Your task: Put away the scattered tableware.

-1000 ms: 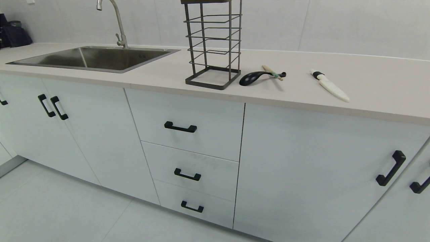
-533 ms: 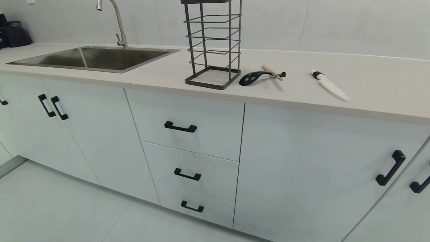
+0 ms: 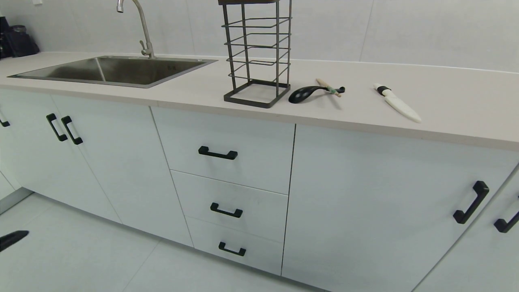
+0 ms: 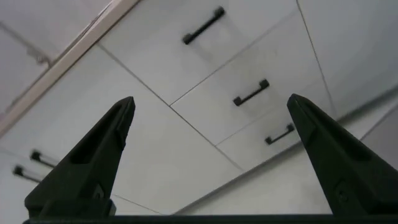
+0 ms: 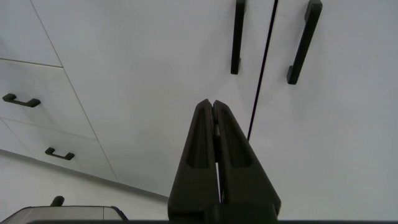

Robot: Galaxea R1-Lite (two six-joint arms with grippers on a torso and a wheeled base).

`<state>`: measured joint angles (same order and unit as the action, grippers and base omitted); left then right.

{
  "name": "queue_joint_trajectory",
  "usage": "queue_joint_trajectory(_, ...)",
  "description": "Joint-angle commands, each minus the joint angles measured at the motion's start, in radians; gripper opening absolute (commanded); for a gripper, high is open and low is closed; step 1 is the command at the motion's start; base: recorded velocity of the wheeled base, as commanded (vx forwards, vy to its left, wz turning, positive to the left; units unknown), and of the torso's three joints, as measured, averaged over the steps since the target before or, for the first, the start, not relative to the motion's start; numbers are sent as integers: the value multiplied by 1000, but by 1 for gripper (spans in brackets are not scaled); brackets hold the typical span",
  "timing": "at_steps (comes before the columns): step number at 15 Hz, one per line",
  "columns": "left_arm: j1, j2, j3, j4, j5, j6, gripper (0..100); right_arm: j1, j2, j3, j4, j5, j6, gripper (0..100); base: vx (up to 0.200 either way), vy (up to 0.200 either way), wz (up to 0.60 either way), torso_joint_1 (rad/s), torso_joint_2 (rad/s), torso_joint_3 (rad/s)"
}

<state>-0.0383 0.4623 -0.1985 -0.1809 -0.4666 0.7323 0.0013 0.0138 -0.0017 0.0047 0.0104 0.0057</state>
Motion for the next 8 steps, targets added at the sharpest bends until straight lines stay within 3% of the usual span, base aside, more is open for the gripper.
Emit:
queue_joint_trajectory(1, -28, 160, 25, 6, -60, 183, 100, 0, 2, 0, 0, 0, 0, 0, 0, 0, 0, 0, 0, 0)
queue_joint_trajectory(3, -58, 240, 42, 34, -60, 260, 100, 0, 2, 0, 0, 0, 0, 0, 0, 0, 0, 0, 0, 0)
queue_joint_trajectory(6, -60, 383, 28, 44, -53, 371, 100, 0, 2, 0, 0, 0, 0, 0, 0, 0, 0, 0, 0, 0)
queue_joint_trajectory(7, -66, 472, 2, 44, -44, 455, 100, 0, 2, 0, 0, 0, 0, 0, 0, 0, 0, 0, 0, 0)
queue_joint_trajectory(8, -92, 545, -30, 44, -43, 512, 100, 0, 2, 0, 0, 0, 0, 0, 0, 0, 0, 0, 0, 0)
